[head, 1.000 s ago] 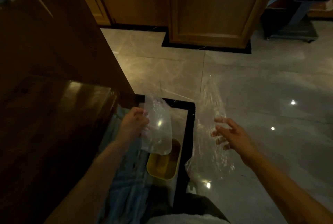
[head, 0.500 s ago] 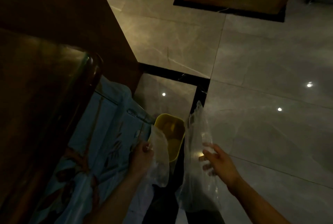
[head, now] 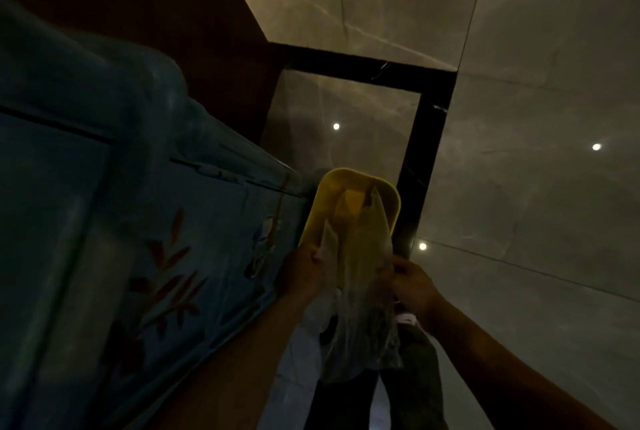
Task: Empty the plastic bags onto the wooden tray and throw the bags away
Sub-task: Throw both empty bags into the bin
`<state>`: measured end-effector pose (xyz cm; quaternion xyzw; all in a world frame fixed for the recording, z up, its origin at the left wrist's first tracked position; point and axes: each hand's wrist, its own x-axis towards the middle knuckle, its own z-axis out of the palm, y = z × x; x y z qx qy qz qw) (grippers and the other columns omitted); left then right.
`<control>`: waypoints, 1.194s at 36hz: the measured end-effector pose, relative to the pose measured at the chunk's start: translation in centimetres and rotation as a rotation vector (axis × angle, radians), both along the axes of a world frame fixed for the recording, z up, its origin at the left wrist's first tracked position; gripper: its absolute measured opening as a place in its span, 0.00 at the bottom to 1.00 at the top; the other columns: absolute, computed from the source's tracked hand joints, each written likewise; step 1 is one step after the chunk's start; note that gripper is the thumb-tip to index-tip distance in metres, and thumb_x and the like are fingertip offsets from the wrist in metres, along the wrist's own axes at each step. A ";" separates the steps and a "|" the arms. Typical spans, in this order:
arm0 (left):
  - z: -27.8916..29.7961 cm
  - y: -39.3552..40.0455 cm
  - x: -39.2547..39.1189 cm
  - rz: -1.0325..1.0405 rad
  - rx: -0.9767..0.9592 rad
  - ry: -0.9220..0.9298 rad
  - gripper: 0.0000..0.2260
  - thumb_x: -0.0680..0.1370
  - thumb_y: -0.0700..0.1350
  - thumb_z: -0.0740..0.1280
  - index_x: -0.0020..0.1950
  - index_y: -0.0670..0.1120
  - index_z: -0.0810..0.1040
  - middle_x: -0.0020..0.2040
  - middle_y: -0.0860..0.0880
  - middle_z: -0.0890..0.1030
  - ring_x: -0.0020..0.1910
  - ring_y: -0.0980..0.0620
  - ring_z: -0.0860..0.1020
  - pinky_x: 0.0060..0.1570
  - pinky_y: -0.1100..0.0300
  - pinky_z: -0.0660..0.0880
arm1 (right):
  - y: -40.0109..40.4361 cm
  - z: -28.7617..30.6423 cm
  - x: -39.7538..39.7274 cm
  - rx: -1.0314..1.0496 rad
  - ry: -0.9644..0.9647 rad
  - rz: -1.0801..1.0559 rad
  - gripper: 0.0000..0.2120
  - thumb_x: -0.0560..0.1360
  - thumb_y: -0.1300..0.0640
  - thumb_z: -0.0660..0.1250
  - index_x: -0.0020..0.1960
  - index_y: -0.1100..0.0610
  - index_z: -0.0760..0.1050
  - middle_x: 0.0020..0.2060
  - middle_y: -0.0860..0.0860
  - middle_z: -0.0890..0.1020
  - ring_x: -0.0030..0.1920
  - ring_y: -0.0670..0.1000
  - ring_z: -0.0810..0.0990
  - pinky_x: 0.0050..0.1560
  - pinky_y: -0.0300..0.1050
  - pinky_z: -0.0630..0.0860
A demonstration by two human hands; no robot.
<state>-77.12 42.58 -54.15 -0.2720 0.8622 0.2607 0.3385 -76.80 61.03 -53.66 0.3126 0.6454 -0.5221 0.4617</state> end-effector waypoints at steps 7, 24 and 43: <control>-6.2 0.4 -3.5 -0.071 0.025 -0.003 0.08 0.78 0.40 0.61 0.50 0.43 0.80 0.51 0.39 0.81 0.49 0.40 0.79 0.43 0.55 0.71 | -0.1 -6.0 -4.0 0.006 -0.098 -0.025 0.07 0.80 0.60 0.61 0.57 0.57 0.74 0.36 0.54 0.78 0.33 0.52 0.77 0.24 0.38 0.72; -10.3 1.4 -8.0 -0.226 0.069 -0.103 0.15 0.79 0.43 0.62 0.66 0.46 0.74 0.69 0.43 0.73 0.65 0.41 0.72 0.63 0.52 0.69 | -0.9 -9.1 -8.3 0.041 -0.170 -0.069 0.12 0.81 0.57 0.58 0.60 0.61 0.74 0.45 0.57 0.80 0.39 0.54 0.79 0.34 0.46 0.78; 5.9 2.0 -6.2 -0.316 0.148 -0.004 0.07 0.78 0.41 0.62 0.53 0.44 0.78 0.55 0.40 0.81 0.55 0.40 0.78 0.54 0.49 0.75 | 2.8 7.6 -6.1 0.335 0.256 0.682 0.16 0.79 0.52 0.58 0.63 0.54 0.77 0.60 0.56 0.80 0.58 0.57 0.79 0.52 0.43 0.73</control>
